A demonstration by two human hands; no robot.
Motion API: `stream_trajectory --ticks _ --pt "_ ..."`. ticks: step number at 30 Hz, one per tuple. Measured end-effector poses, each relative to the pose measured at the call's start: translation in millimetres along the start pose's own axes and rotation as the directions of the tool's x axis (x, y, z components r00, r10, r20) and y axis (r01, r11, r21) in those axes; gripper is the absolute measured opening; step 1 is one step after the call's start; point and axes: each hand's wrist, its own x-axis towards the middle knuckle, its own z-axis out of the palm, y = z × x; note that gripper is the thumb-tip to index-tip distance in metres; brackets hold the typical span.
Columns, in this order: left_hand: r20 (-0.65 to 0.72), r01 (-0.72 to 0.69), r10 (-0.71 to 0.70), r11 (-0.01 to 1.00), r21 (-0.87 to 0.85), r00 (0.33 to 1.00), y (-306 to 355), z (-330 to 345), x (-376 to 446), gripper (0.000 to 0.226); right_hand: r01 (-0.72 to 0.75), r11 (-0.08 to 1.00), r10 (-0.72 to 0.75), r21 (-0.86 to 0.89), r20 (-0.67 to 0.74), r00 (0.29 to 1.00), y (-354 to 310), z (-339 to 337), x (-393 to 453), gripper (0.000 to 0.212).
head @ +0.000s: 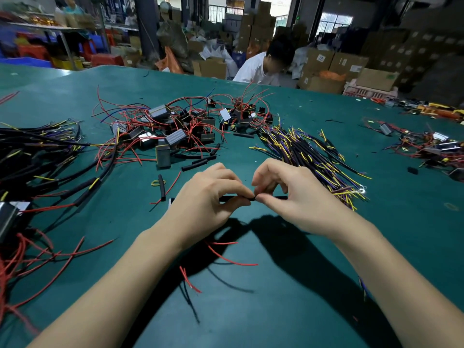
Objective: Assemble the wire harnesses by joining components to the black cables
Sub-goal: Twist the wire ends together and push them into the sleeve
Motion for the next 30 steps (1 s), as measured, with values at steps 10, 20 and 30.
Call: stream_trajectory --ticks 10,20,30 --pt "-0.118 0.140 -0.145 0.989 -0.054 0.982 0.4 -0.7 0.0 0.012 -0.108 0.991 0.109 -0.085 0.007 0.994 6.8 -4.6 -0.4 0.010" --pt "-0.063 0.090 -0.087 0.995 0.050 0.994 3.8 -2.8 -1.4 0.017 -0.100 0.994 0.098 -0.045 -0.048 0.994 5.8 0.3 -1.0 0.007" --pt "0.152 0.550 -0.537 0.833 -0.057 0.830 -15.8 -31.4 2.5 0.019 -0.064 0.998 0.064 -0.019 -0.031 0.997 17.8 -1.8 -1.9 0.006"
